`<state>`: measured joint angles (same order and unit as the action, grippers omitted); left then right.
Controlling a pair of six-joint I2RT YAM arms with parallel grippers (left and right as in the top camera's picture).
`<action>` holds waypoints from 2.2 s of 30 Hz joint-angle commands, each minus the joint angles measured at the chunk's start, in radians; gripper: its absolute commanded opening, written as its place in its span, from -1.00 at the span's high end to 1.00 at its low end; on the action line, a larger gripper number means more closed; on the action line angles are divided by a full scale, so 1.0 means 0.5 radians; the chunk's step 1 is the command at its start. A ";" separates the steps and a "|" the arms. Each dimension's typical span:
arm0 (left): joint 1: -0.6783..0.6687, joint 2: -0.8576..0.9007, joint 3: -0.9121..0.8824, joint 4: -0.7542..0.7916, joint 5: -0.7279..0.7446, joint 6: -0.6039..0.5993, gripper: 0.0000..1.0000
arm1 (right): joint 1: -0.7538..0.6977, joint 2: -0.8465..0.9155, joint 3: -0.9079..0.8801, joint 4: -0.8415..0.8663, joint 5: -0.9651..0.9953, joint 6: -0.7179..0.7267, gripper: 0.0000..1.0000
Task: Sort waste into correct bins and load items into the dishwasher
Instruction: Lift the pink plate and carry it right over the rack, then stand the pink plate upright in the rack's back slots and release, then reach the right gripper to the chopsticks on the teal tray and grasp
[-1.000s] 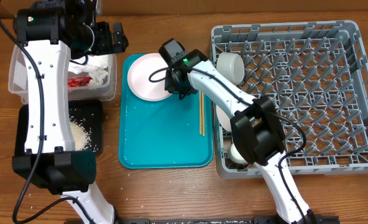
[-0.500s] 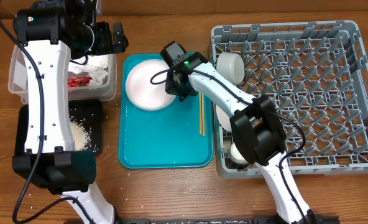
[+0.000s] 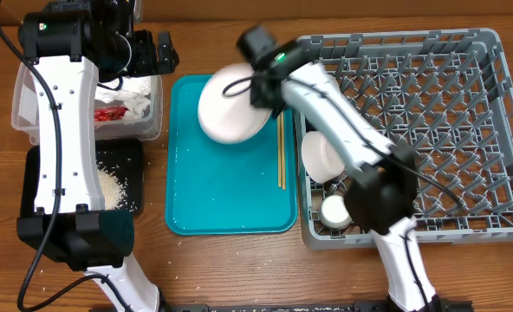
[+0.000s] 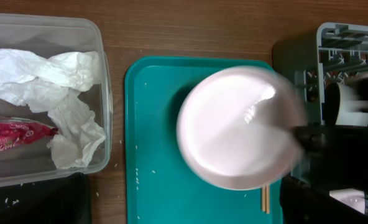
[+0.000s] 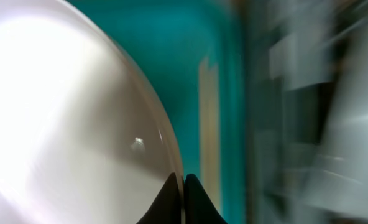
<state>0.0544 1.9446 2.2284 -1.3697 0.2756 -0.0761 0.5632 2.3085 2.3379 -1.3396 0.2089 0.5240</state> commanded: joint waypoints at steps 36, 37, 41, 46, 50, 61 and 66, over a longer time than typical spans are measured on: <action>0.008 -0.015 0.031 -0.005 -0.005 0.002 -1.00 | -0.322 -0.595 -0.853 0.100 1.826 -0.488 0.70; 0.008 -0.015 0.031 -0.005 -0.005 0.002 -1.00 | -0.322 -0.595 -0.853 0.109 1.809 -0.487 0.44; 0.008 -0.015 0.031 -0.005 -0.005 0.002 -0.99 | -0.321 -0.602 -0.841 0.170 1.804 -0.488 -0.53; 0.009 -0.015 0.031 -0.005 -0.005 0.002 -1.00 | -0.320 -0.667 -0.642 0.180 1.313 -0.752 -0.64; 0.008 -0.015 0.031 -0.005 -0.005 0.002 -1.00 | -0.309 -0.758 -0.369 0.172 0.473 -0.809 -0.82; 0.008 -0.015 0.031 -0.005 -0.005 0.002 -1.00 | -0.149 -0.692 -0.320 0.357 -0.763 -0.656 -0.51; 0.007 -0.015 0.031 -0.005 -0.005 0.002 -1.00 | 0.056 -0.446 -0.384 0.253 -0.379 -0.373 -0.44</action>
<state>0.0544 1.9446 2.2284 -1.3701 0.2756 -0.0761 0.5423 1.9934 2.1765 -1.1900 -0.0650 0.2272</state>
